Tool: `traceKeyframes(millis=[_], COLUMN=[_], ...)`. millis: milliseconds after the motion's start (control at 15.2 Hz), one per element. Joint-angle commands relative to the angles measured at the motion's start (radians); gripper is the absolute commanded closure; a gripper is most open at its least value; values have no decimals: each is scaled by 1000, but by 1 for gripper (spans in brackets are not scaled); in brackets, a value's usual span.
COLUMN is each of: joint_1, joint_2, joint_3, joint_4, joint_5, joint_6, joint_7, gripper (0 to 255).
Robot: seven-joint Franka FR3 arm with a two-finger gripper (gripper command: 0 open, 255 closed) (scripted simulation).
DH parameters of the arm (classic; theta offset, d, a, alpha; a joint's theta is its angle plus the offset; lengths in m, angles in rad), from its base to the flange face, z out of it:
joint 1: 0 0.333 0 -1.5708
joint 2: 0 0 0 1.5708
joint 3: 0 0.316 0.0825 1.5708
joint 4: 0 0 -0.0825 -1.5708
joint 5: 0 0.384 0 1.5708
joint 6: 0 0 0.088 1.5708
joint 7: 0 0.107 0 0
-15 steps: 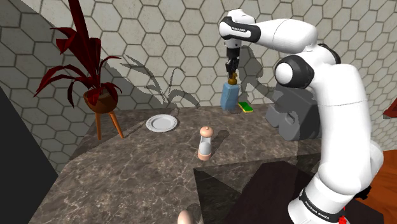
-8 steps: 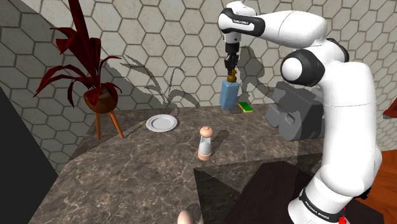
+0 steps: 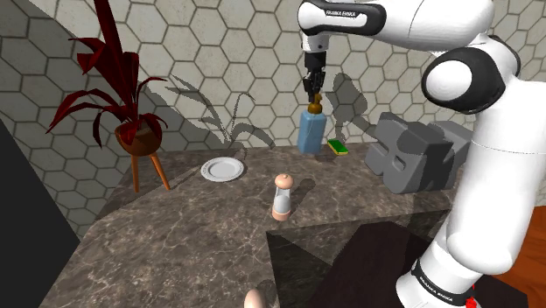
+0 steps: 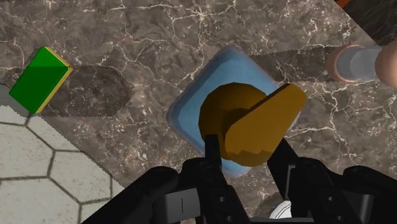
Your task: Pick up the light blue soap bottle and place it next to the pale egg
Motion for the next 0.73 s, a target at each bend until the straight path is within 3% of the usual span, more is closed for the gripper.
traceKeyframes(millis=[0, 660], joint_1=[28, 154], joint_2=[-39, -190], joint_3=[14, 109], joint_4=[-27, -110], joint_5=[-7, -19], joint_6=[-13, -92], joint_7=[40, 255], gripper=[255, 255])
